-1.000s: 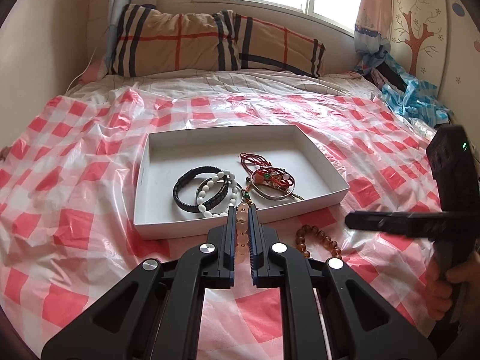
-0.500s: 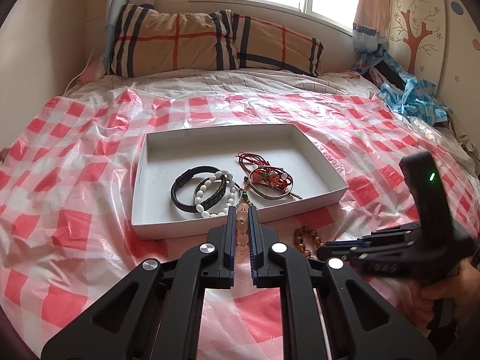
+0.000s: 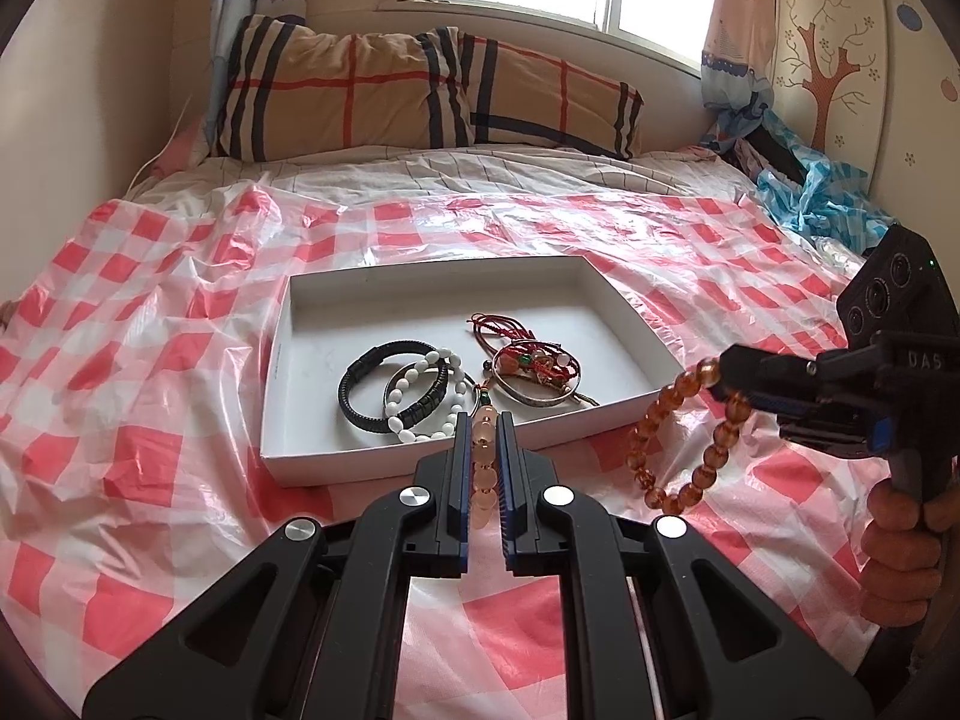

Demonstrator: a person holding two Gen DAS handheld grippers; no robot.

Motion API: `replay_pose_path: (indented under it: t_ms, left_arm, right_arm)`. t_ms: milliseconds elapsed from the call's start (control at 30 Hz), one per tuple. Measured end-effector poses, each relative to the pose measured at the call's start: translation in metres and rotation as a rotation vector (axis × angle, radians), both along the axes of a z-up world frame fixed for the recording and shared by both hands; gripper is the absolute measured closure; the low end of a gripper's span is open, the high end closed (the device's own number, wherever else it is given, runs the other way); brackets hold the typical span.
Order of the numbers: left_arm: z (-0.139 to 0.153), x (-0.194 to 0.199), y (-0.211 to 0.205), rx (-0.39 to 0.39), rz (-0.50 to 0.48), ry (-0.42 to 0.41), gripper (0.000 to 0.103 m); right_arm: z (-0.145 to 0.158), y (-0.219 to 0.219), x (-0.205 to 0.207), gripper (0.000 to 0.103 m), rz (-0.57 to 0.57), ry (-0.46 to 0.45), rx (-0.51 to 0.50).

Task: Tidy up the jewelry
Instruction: 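Carry the pink bracelet with the left tool while the right tool carries the brown beads toward the tray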

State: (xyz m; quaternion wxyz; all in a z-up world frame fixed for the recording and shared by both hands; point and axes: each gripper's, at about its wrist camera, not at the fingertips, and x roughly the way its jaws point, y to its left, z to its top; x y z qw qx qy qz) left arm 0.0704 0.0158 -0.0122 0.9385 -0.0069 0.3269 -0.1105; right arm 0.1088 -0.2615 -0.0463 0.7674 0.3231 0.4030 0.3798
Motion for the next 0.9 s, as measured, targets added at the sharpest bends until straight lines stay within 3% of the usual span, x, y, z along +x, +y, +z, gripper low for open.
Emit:
replay_pose_path:
  t_ms: [633,900]
  left_arm:
    - [0.003,-0.002,-0.003,0.011,-0.009,-0.016,0.096]
    - [0.022,0.008,0.006,-0.08,-0.018,-0.032,0.096]
  right_arm:
    - [0.004,-0.006,0.008,0.091,-0.021,-0.004,0.112]
    - [0.006,-0.004,0.02,0.091,-0.029,0.005,0.175]
